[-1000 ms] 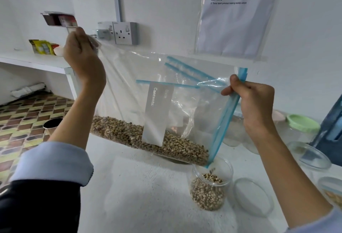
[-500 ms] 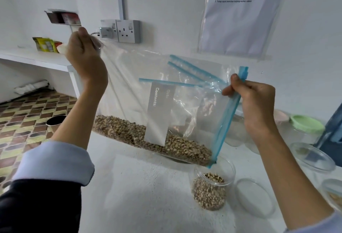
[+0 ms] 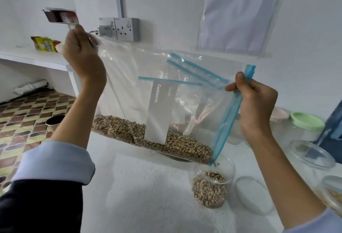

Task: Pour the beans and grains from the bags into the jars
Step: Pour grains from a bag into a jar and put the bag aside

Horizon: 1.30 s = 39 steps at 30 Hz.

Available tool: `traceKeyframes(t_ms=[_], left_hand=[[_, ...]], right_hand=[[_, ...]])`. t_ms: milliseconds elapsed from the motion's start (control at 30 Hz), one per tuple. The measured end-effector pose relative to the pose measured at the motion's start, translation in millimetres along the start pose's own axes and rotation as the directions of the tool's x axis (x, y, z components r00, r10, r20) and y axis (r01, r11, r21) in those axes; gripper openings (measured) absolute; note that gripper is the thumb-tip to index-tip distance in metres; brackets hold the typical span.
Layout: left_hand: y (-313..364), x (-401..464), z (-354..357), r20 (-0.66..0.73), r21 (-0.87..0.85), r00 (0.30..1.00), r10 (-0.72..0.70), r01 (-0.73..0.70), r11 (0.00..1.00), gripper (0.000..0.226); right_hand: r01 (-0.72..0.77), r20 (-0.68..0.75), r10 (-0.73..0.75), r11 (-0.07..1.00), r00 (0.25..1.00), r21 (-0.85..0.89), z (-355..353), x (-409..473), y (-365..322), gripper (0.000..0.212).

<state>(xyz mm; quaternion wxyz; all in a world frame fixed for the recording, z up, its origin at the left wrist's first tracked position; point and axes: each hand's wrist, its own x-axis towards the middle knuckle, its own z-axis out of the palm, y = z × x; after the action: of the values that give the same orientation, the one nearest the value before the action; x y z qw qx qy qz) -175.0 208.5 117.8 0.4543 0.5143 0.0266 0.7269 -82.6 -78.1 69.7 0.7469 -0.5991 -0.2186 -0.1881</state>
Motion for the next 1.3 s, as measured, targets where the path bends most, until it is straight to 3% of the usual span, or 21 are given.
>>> traceKeyframes(t_ms=[133, 433, 733, 833, 1300], left_hand=[[1.0, -2.0, 3.6, -0.004, -0.018, 1.000, -0.010, 0.010, 1.000, 0.038], [2.0, -2.5, 4.0, -0.011, -0.025, 1.000, 0.003, -0.003, 1.000, 0.039], [1.6, -3.5, 0.9, 0.006, -0.023, 1.000, -0.002, 0.002, 1.000, 0.037], [1.6, -3.4, 1.4, -0.007, -0.014, 1.000, -0.001, 0.001, 1.000, 0.037], [1.1, -6.1, 4.8, 0.023, -0.024, 0.999, 0.026, -0.025, 0.999, 0.035]], right_hand=[[-0.004, 0.073, 0.007, 0.999, 0.997, -0.037, 2.4, -2.3, 0.4, 0.034], [-0.014, -0.009, 0.014, 1.000, 1.000, 0.003, 0.4, -0.4, 2.0, 0.035], [-0.043, 0.033, 0.043, 0.999, 0.999, 0.011, -0.4, -4.1, 3.0, 0.035], [-0.021, -0.035, 0.022, 0.999, 0.999, 0.040, -2.2, -4.3, 3.5, 0.035], [-0.049, 0.001, 0.049, 0.999, 0.999, 0.000, -3.8, -2.2, 7.4, 0.035]])
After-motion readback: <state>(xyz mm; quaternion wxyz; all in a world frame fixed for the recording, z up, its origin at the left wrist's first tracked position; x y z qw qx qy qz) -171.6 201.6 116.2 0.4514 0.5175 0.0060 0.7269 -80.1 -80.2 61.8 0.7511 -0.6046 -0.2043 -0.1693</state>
